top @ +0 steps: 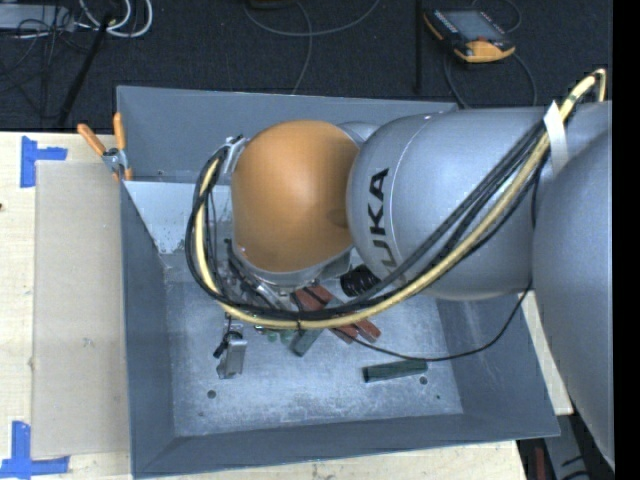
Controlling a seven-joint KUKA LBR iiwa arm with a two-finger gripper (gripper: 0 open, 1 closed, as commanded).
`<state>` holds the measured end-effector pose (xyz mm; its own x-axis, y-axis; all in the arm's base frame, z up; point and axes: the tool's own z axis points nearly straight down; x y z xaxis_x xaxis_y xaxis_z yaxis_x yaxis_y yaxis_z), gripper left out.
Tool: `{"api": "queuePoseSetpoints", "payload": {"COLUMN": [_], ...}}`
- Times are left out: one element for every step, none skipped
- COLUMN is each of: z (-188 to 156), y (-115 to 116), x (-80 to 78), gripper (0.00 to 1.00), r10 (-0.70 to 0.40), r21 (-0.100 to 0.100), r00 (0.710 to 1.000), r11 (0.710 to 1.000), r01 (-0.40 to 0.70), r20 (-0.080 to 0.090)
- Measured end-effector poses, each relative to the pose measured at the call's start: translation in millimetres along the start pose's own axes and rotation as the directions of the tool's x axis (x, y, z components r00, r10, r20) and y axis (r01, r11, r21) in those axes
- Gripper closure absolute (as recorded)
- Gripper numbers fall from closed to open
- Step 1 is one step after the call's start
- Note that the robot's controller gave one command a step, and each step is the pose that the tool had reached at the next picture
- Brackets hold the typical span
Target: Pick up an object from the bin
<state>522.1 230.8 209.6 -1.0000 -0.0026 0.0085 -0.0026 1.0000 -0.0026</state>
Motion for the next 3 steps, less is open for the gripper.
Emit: {"api": "queuePoseSetpoints", "payload": {"z": [51, 82, 45], "y": [-55, -103, -170], "x": [-29.4, -51.6, -72.8], "gripper": [0.0, 0.0, 0.0], "r10": [0.028, 0.058, 0.061], "r21": [0.002, 0.0, 0.0], "r00": [1.0, 0.998, 0.998], "r11": [1.0, 0.998, 0.998], "r01": [-0.028, -0.058, -0.061], "r20": [0.003, 0.005, 0.014]}}
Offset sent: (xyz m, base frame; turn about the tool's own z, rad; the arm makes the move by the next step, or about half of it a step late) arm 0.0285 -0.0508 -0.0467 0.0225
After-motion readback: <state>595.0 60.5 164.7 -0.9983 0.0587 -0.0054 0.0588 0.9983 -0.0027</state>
